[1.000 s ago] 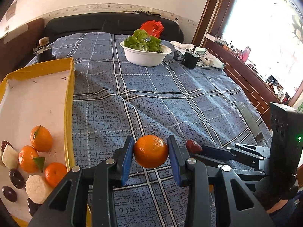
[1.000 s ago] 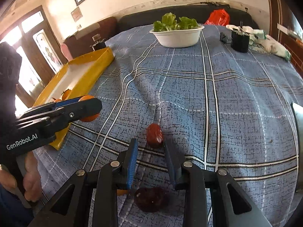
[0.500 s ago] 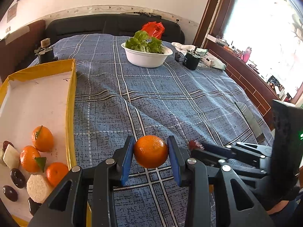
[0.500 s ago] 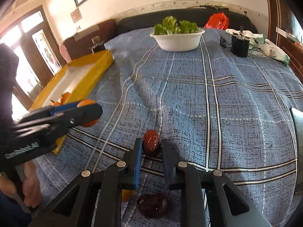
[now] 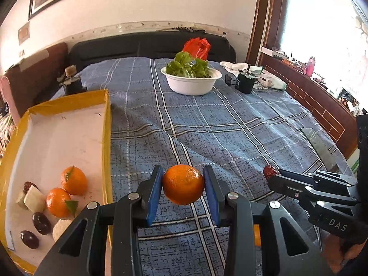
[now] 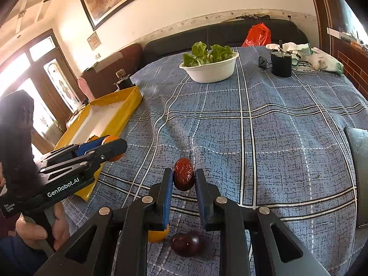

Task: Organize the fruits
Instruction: 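Carry the orange and the red date over the tray with both tools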

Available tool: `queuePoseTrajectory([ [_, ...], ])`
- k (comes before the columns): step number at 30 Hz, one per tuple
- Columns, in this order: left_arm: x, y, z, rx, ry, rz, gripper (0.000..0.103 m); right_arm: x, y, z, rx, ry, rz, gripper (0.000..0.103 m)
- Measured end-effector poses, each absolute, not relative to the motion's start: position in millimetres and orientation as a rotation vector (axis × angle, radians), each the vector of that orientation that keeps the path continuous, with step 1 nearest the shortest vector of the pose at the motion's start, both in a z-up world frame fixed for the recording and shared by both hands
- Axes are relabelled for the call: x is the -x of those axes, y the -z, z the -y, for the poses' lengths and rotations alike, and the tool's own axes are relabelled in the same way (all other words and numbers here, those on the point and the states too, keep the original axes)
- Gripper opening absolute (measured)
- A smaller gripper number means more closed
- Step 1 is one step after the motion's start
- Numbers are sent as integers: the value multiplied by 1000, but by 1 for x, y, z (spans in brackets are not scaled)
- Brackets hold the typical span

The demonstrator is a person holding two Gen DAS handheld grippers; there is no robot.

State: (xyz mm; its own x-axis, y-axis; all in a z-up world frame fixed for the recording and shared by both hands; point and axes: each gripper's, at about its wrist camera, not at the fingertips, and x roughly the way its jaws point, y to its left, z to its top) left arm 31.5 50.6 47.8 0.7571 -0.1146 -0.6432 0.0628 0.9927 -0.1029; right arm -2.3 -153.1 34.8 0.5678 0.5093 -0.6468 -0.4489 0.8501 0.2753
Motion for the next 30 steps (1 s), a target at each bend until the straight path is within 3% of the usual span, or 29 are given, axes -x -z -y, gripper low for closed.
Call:
queuePoseTrajectory([
  [15,-15,-68,-102,178,41,-644,35,7,-57,159,-183,-539,-764,22],
  [30,6,-49,-243,383,-208,-655,35,39,-69,-3,-28,-824,-810,22],
])
